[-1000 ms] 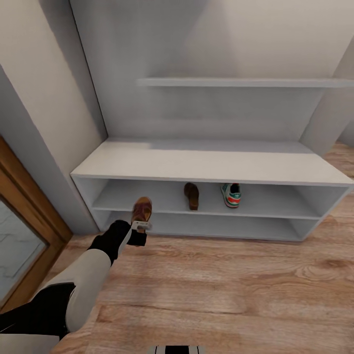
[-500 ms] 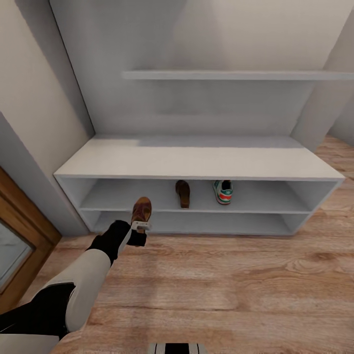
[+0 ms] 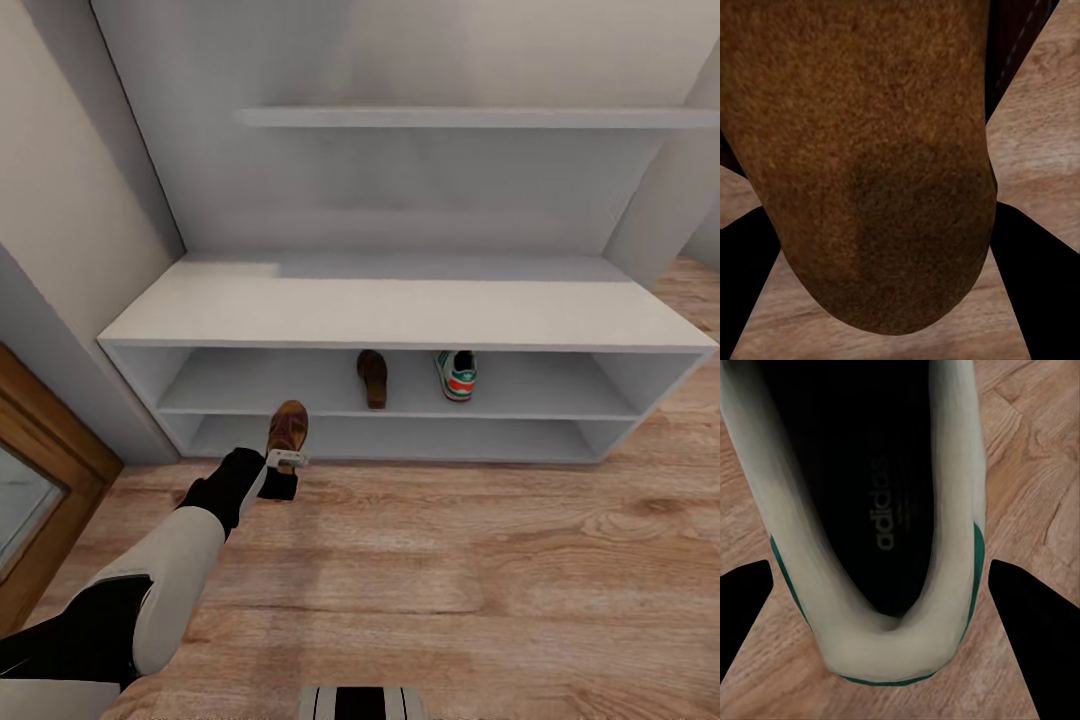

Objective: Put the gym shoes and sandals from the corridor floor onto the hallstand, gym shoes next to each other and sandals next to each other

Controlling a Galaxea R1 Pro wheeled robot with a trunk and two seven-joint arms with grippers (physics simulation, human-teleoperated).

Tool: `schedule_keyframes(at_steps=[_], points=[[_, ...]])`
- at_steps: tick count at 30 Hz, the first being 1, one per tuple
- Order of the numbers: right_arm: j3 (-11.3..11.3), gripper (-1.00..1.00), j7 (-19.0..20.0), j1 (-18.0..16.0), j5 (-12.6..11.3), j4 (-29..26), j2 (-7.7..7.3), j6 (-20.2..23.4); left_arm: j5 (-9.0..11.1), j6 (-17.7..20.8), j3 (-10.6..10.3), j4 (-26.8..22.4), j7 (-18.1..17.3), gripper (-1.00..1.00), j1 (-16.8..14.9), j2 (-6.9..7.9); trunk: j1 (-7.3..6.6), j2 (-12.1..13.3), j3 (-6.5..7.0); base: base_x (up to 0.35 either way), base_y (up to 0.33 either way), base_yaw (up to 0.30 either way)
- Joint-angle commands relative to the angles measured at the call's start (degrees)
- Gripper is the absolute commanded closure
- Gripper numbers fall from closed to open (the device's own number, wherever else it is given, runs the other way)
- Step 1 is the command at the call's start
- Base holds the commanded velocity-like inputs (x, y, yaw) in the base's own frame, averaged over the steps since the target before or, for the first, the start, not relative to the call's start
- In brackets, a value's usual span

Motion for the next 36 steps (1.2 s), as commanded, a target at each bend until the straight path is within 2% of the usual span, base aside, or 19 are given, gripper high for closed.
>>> schedule_keyframes(at_steps=[1, 14, 20, 31, 34, 36], points=[[0.12, 1.0, 0.02, -0.03, -0.59, 0.06, -0.02, -0.25, -0.6, 0.22, 0.42, -0.09, -0.4, 1.0, -0.01, -0.07, -0.01, -0.02, -0.13, 0.0, 0.0, 0.0], [0.18, 1.0, -0.01, 0.03, -0.59, 0.12, 0.19, -0.34, -0.72, -0.02, 0.21, -0.18, 0.08, 1.0, 0.19, 0.05, -0.01, -0.02, -0.29, 0.07, -0.007, 0.0], [0.2, 1.0, 0.02, 0.06, -0.6, 0.12, 1.28, -0.34, -0.93, -1.96, 0.19, 0.86, 0.51, 1.0, 2.11, 0.1, -0.01, -0.02, -0.29, 0.0, 0.0, 0.0], [0.26, 1.0, 0.02, 0.06, -0.59, -0.02, 1.47, -0.34, -0.64, -5.46, 0.74, 3.43, 0.6, 1.0, 5.67, 0.15, -0.01, -0.02, -0.29, 0.0, 0.0, 0.0], [0.23, 1.0, 0.01, 0.06, -0.6, -0.02, 1.47, -0.34, -0.61, -6.43, 0.83, 3.37, 0.62, 1.0, 5.69, 0.2, -0.01, -0.02, -0.3, 0.0, 0.0, 0.0], [0.22, 1.0, 0.01, 0.06, -0.59, -0.02, 1.47, -0.34, -0.6, -7.07, 0.86, 3.36, 0.63, 1.0, 5.64, 0.21, 0.04, -0.04, -0.78, 0.0, 0.0, 0.0]])
